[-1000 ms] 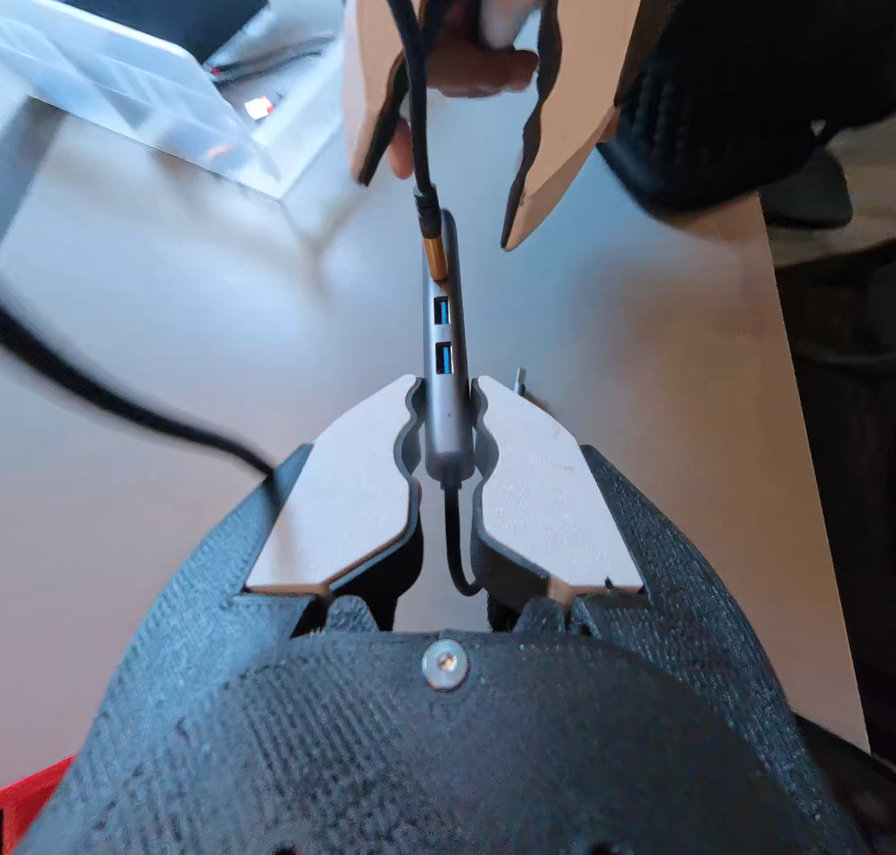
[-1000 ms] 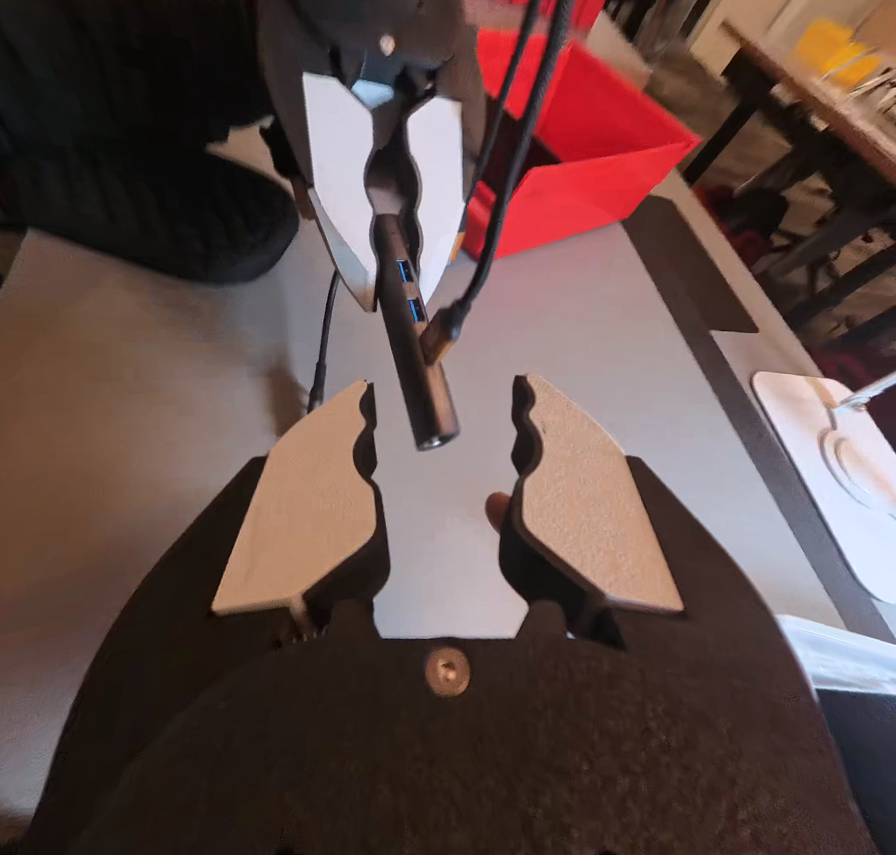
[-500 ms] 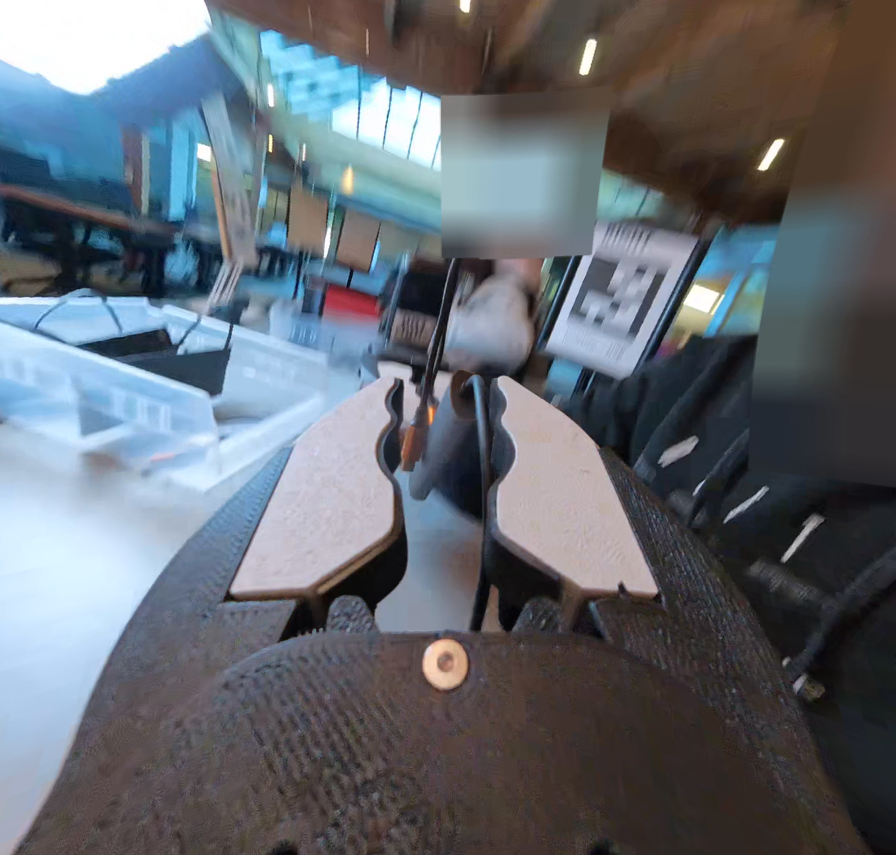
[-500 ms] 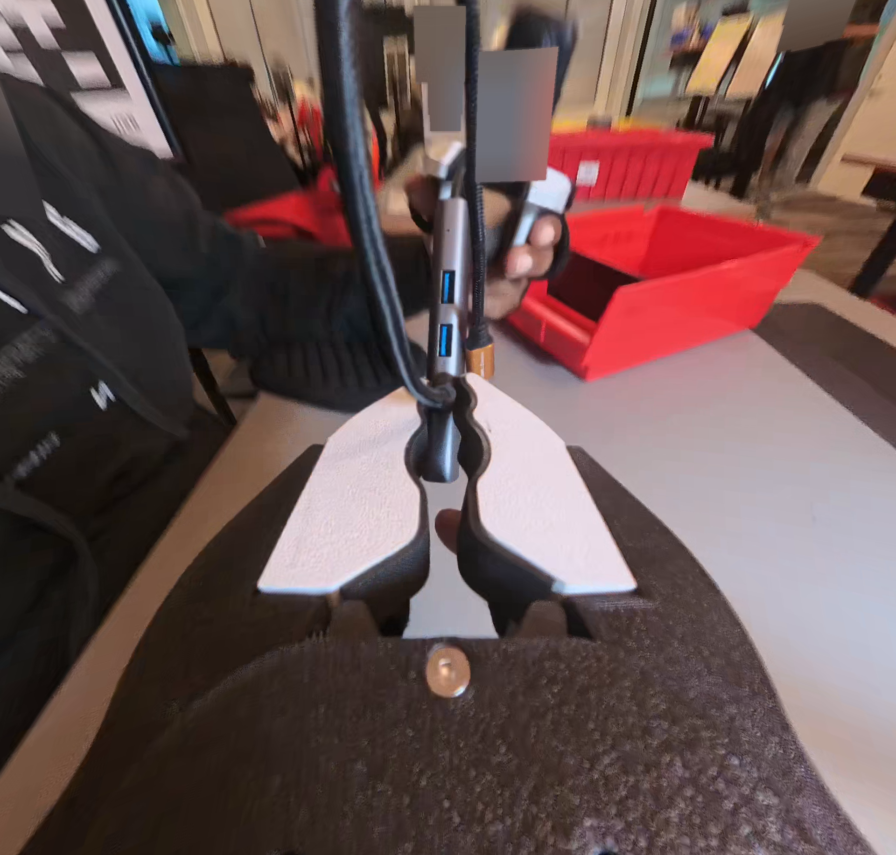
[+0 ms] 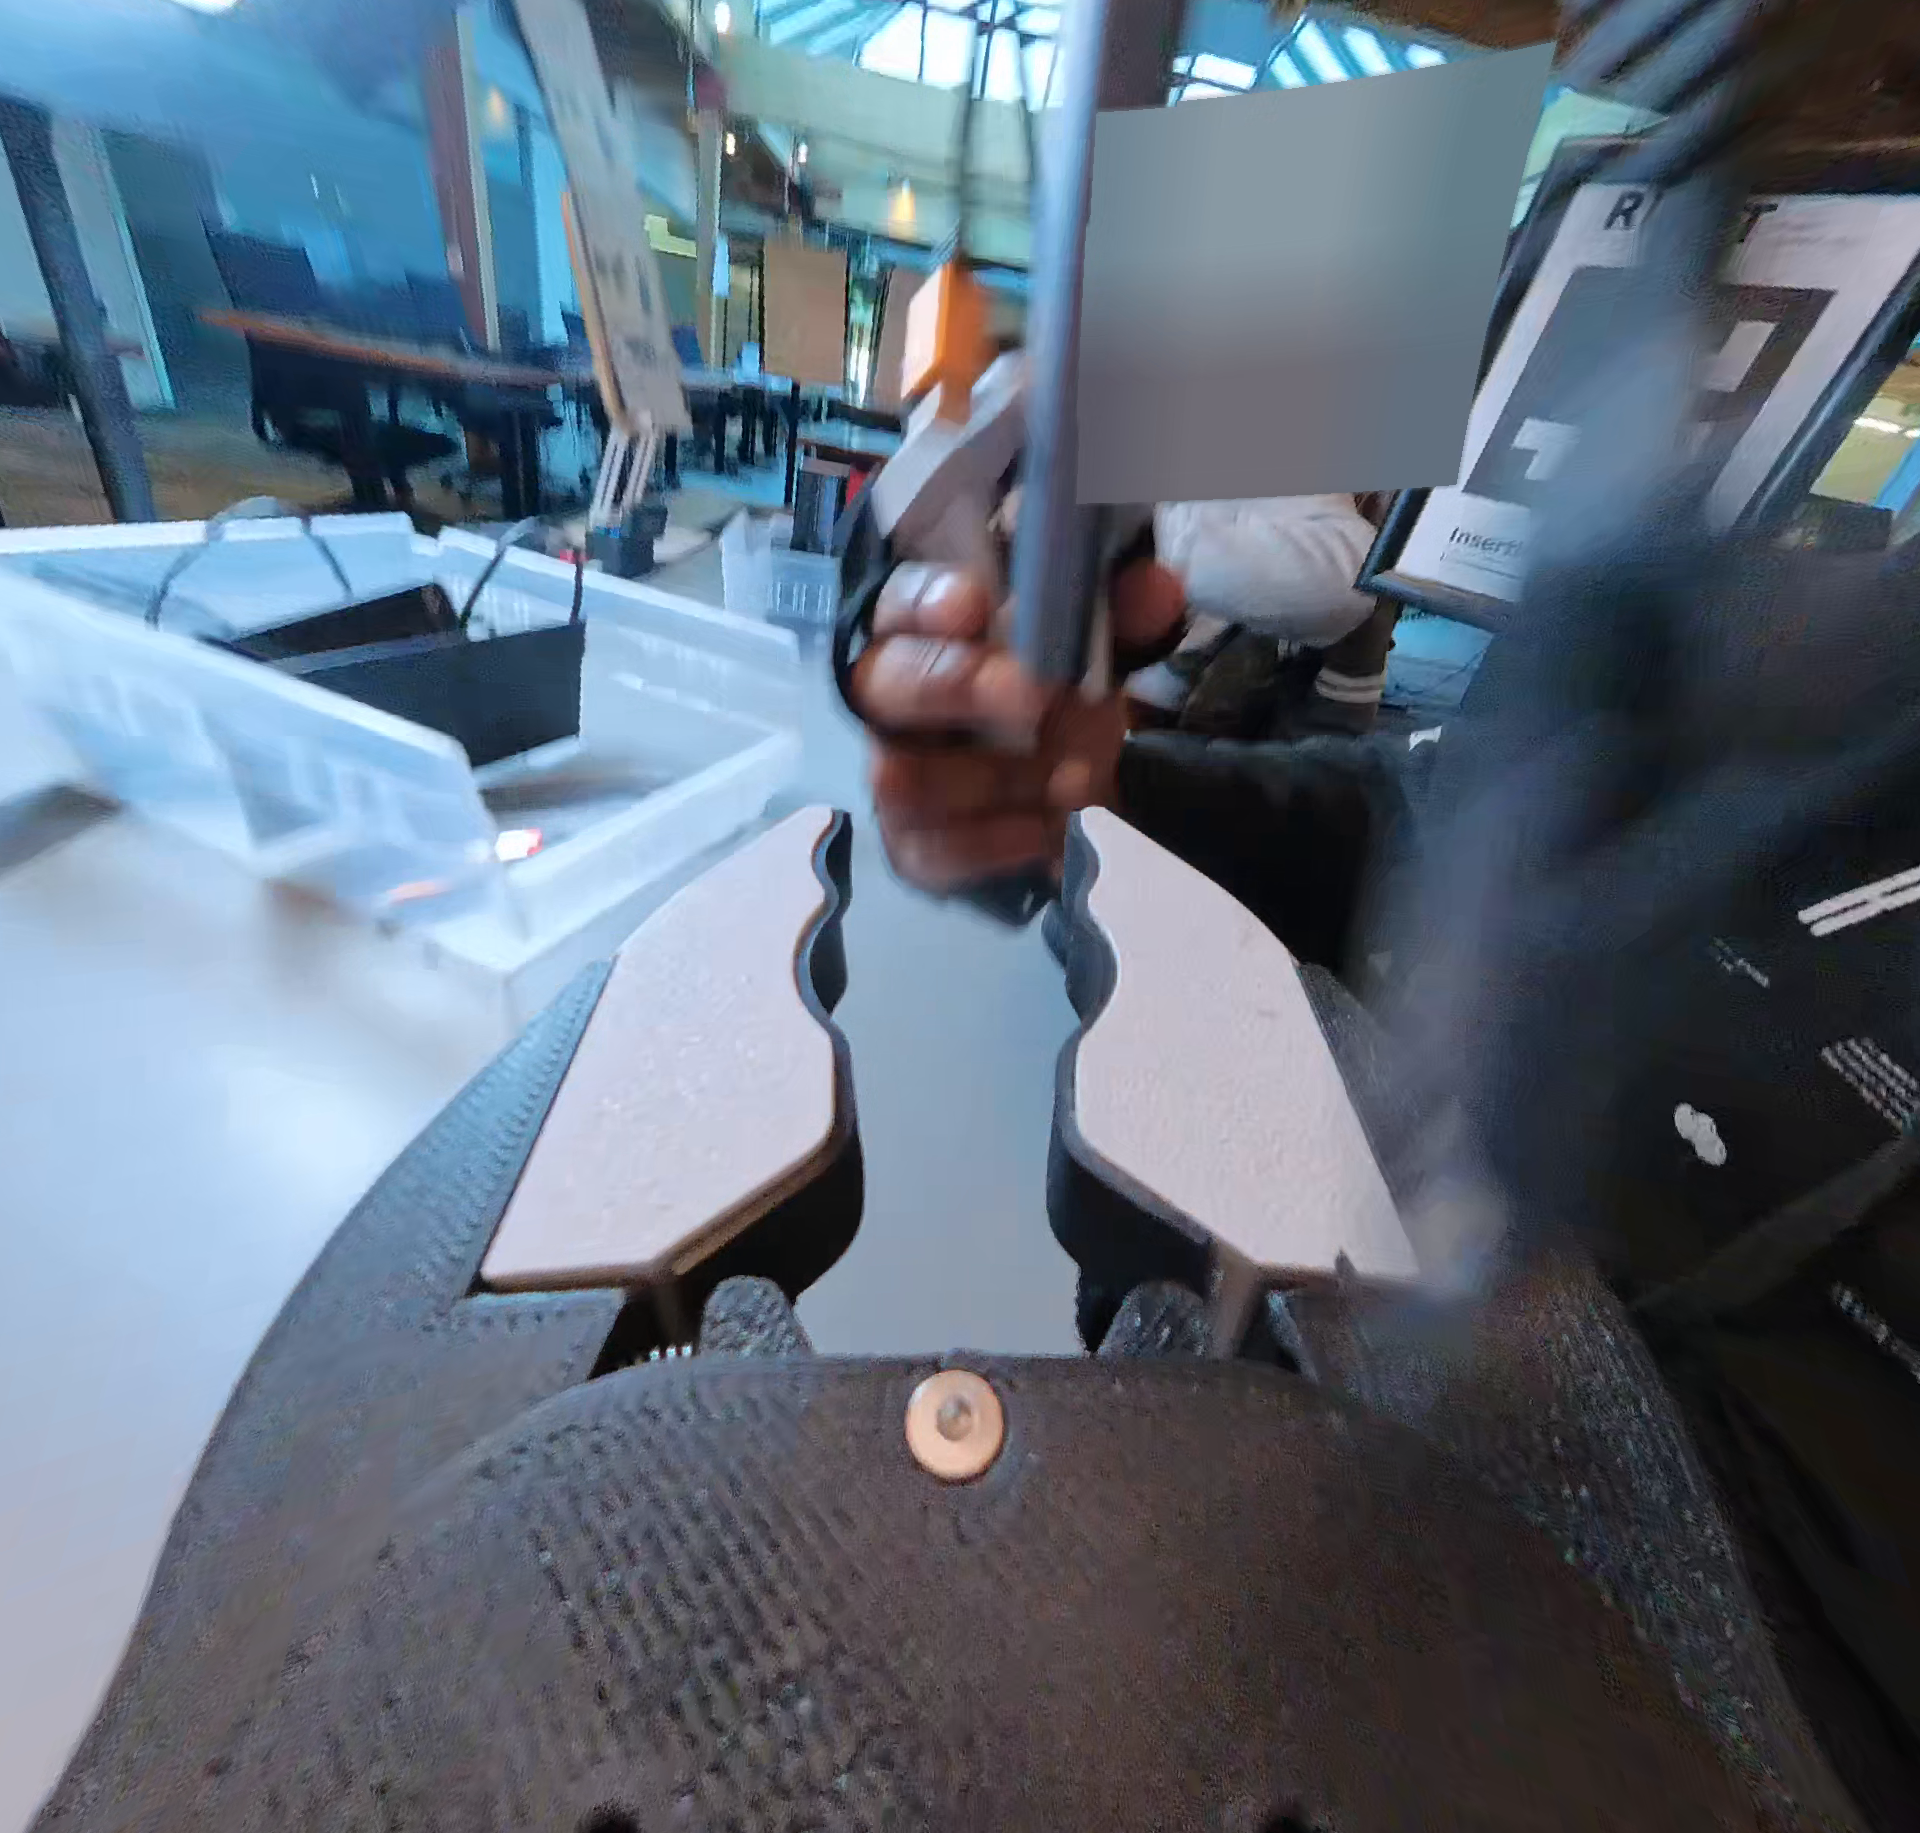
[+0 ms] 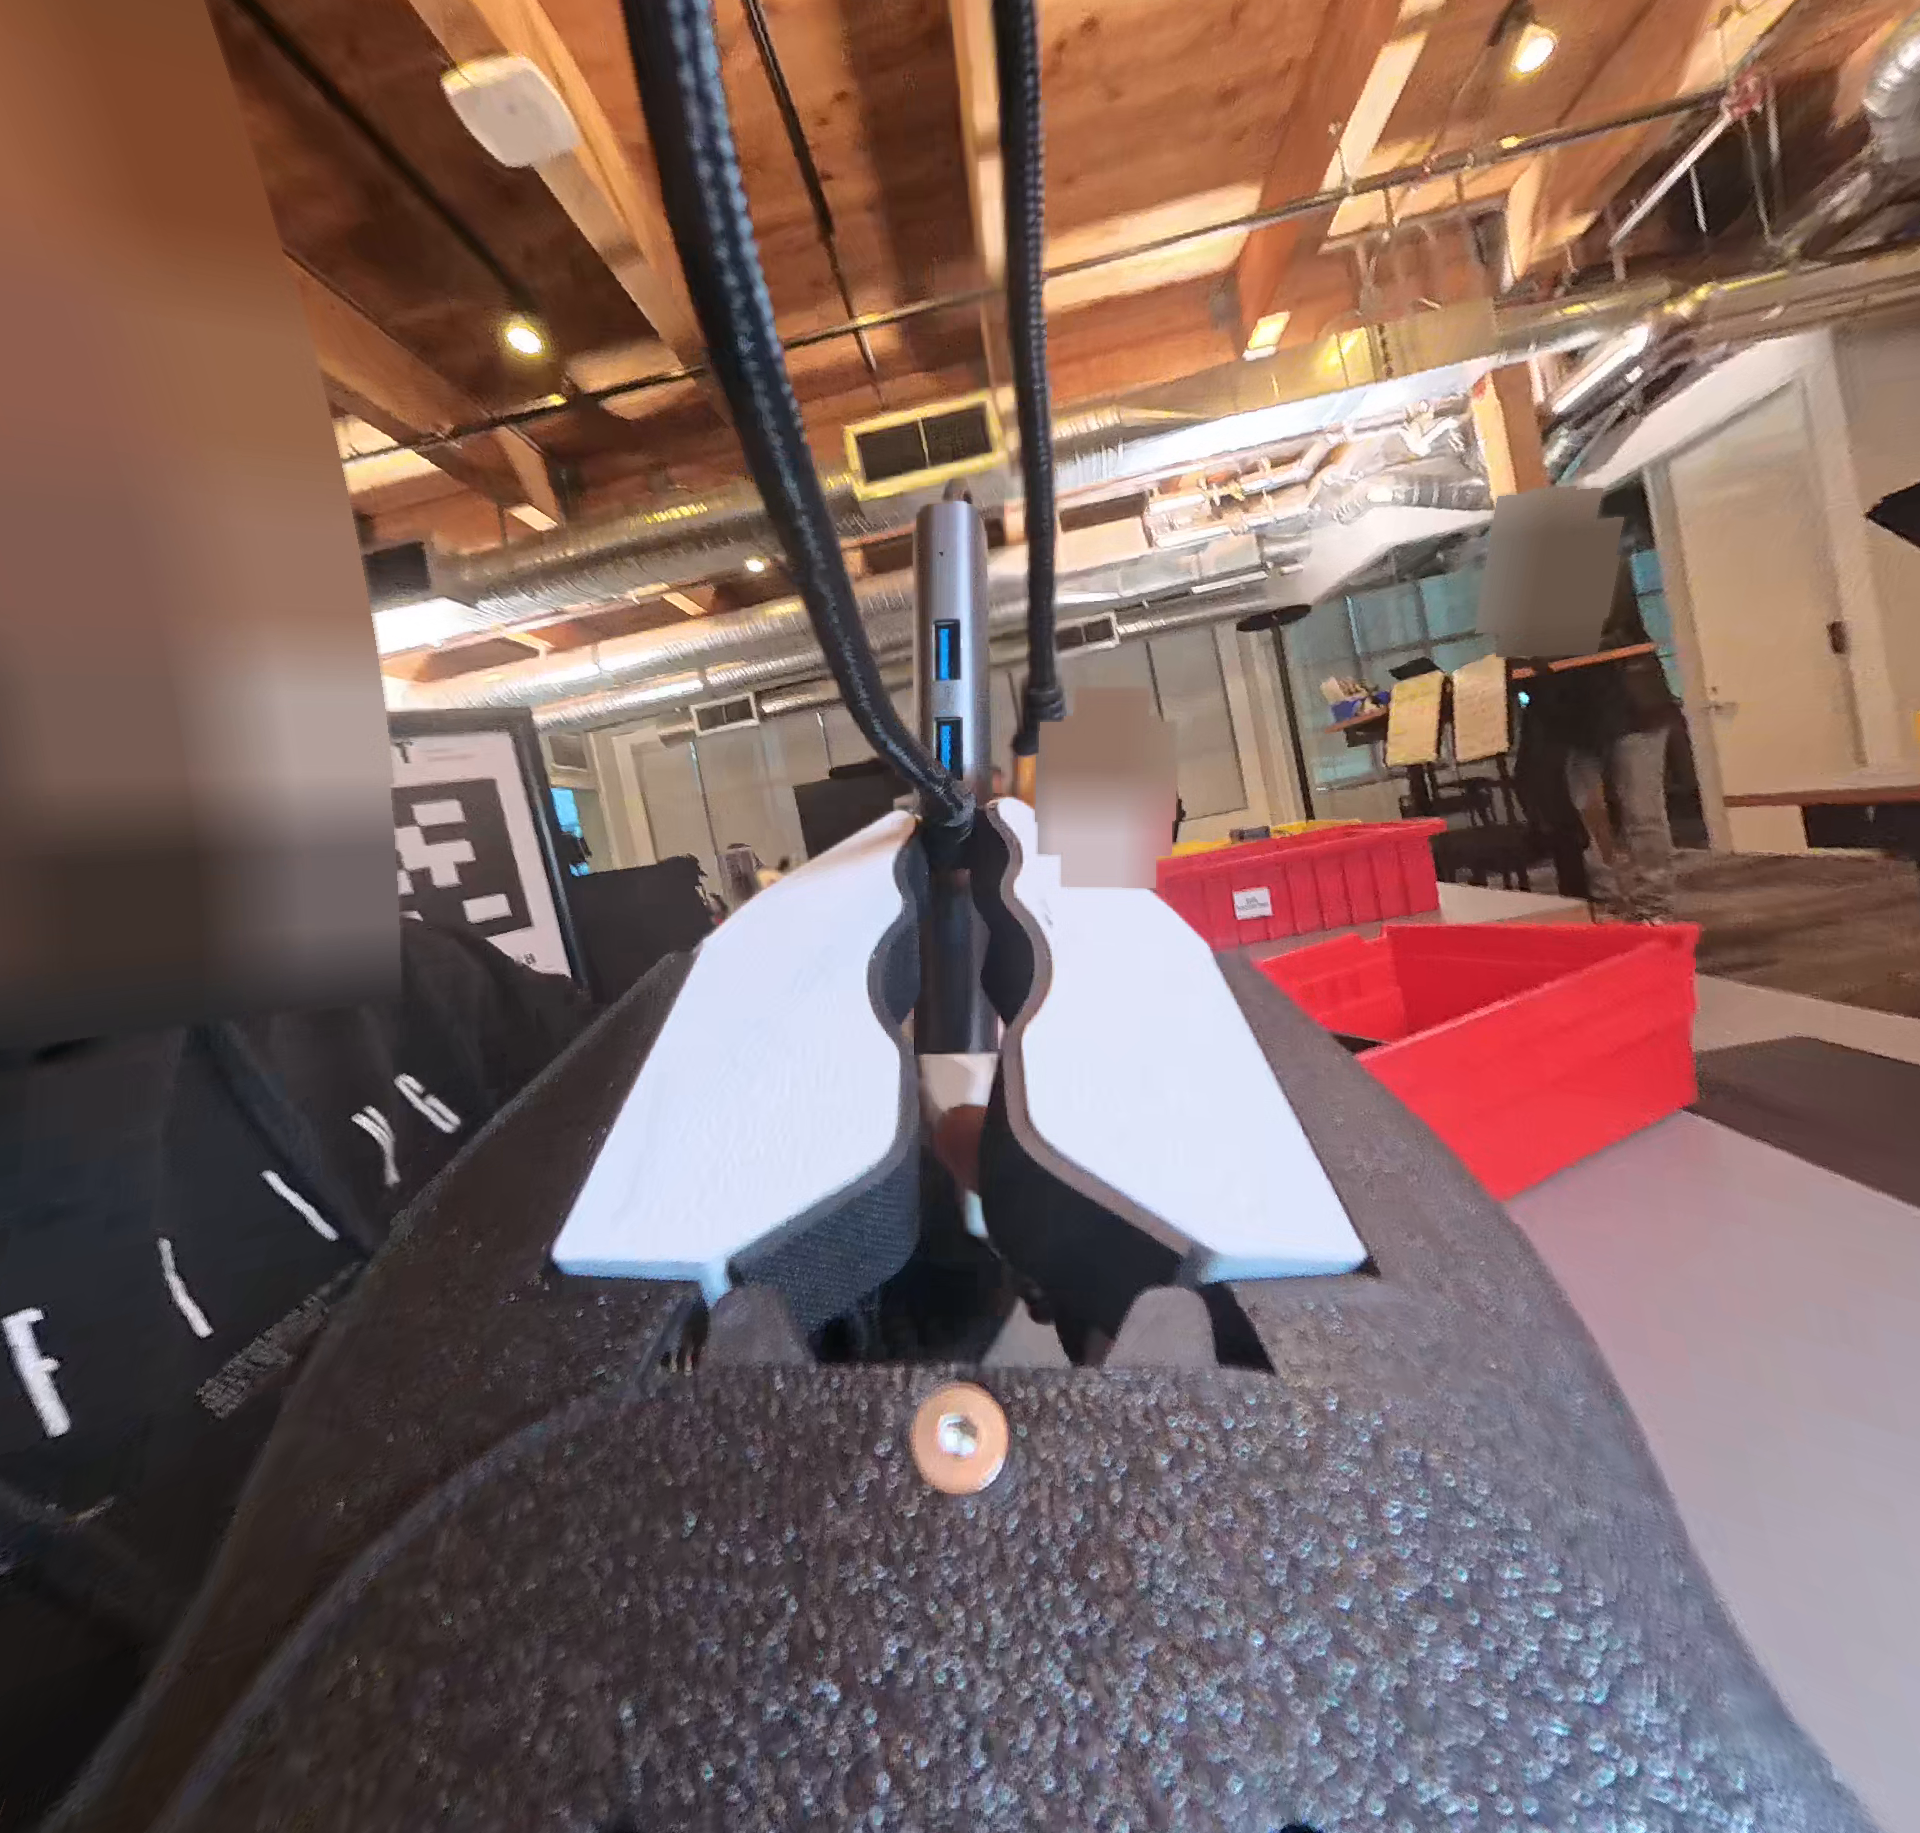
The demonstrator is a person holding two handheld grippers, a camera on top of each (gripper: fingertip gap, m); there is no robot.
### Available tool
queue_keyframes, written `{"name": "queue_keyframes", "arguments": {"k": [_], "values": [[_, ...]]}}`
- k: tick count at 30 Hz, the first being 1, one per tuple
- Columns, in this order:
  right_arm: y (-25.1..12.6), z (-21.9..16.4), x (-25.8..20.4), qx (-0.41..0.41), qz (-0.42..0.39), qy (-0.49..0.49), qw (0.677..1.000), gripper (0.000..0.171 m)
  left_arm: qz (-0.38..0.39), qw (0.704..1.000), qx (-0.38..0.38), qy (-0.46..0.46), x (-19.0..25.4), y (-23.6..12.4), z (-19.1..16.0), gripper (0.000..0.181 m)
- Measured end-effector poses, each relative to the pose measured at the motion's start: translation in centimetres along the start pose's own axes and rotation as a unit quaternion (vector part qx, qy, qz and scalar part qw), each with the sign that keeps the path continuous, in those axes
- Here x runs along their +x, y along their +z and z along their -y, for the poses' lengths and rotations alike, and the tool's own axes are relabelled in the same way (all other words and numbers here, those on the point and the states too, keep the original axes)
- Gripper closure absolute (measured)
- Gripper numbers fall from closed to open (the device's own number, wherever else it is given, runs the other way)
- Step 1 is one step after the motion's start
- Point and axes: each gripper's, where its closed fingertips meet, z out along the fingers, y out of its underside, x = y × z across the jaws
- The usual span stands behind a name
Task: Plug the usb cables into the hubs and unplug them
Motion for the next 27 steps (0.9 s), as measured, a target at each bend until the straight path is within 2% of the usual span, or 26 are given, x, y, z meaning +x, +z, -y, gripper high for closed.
{"name": "queue_keyframes", "arguments": {"k": [3, 7, 9, 16, 23, 24, 26, 27], "values": [[0.4, -2.2, 0.8, -0.025, -0.012, 0.011, 1.0, 0.164, 0.009, 0.999, 0.04, 0.026, 1.3, 0.4, 1.9, 0.142], [0.7, -5.4, 1.6, -0.085, -0.024, 0.007, 0.996, 0.164, 0.032, 0.998, 0.041, 0.042, 0.6, -0.5, 1.8, 0.15], [0.8, -7.0, 1.9, -0.125, -0.03, -0.009, 0.992, 0.164, 0.038, 0.998, 0.022, 0.041, 0.2, -0.7, 1.2, 0.159], [0.5, -8.7, 2.3, -0.208, -0.051, -0.066, 0.975, 0.164, 0.031, 0.996, -0.05, 0.07, 0.0, -1.2, -0.3, 0.163], [2.5, -6.5, 1.0, -0.159, -0.018, -0.045, 0.986, 0.164, 0.005, 0.998, 0.004, 0.059, 1.3, -1.9, 2.8, 0.163], [2.3, -5.2, 1.1, -0.131, -0.019, -0.042, 0.99, 0.164, 0.012, 0.998, 0.031, 0.059, 1.2, -2.6, 3.8, 0.163], [-0.6, 0.1, 2.3, -0.05, -0.051, -0.037, 0.997, 0.164, 0.036, 0.986, 0.162, 0.027, -0.4, -8.4, 9.1, 0.164], [-2.1, 1.9, 2.7, -0.051, -0.075, -0.072, 0.993, 0.164, 0.052, 0.983, 0.172, 0.046, -0.8, -10.8, 10.2, 0.164]]}}
